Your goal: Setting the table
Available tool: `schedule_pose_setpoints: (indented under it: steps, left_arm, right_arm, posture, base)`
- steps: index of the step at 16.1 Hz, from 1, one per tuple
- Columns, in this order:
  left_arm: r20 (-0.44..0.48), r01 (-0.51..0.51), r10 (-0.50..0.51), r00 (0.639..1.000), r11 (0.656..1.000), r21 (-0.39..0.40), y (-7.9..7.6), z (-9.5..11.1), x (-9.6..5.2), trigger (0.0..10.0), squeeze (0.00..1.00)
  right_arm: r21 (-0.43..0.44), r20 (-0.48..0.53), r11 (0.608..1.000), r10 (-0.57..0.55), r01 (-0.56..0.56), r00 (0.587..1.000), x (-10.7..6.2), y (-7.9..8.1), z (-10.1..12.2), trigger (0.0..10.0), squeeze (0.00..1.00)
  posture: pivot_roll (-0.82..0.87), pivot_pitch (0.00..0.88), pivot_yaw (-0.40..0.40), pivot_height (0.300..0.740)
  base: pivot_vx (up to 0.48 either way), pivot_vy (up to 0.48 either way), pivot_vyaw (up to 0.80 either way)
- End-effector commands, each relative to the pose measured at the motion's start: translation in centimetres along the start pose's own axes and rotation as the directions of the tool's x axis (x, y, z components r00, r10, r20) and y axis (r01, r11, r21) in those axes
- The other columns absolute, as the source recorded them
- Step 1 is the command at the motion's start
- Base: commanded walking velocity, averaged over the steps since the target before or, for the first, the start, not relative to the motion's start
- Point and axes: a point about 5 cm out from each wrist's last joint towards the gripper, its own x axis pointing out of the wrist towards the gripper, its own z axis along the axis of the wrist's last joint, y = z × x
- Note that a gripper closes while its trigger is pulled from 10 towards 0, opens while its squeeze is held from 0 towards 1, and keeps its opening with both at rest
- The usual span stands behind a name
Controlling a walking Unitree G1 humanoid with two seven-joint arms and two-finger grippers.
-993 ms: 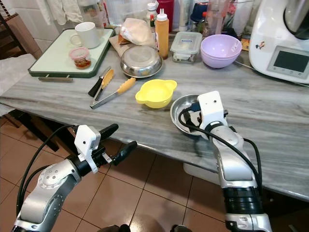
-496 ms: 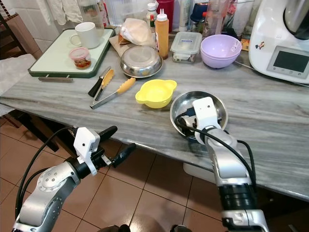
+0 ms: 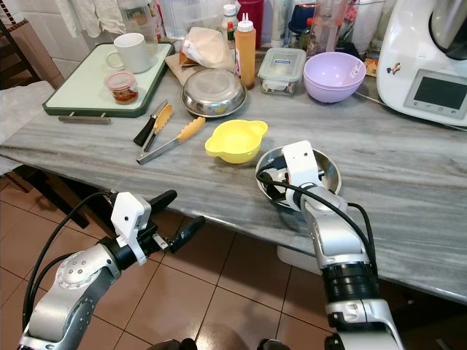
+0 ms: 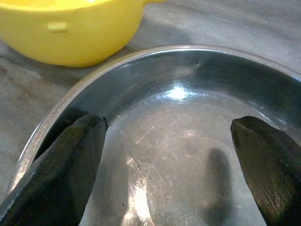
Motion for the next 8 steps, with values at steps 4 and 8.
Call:
schedule_pose_setpoints:
  steps: [4, 8]
  left_arm:
    - [-0.012, -0.009, 0.009, 1.000, 1.000, 0.018, -0.1, -0.1, -0.3, 10.0, 0.00]
    - [-0.017, -0.008, 0.009, 1.000, 1.000, 0.020, -0.1, -0.2, -0.3, 10.0, 0.00]
  right_arm:
    - [0.012, 0.022, 1.000, 0.009, -0.009, 1.000, 0.9, 0.3, 0.6, 10.0, 0.43]
    - [0.018, 0.038, 0.999, 0.039, -0.040, 0.998, 1.5, 1.3, 1.1, 10.0, 0.42]
  posture:
    - [-0.01, 0.137, 0.060, 0.740]
    - [-0.01, 0.144, 0.059, 0.740]
  base:
    - [0.000, 0.000, 0.00]
    - [0.000, 0.000, 0.00]
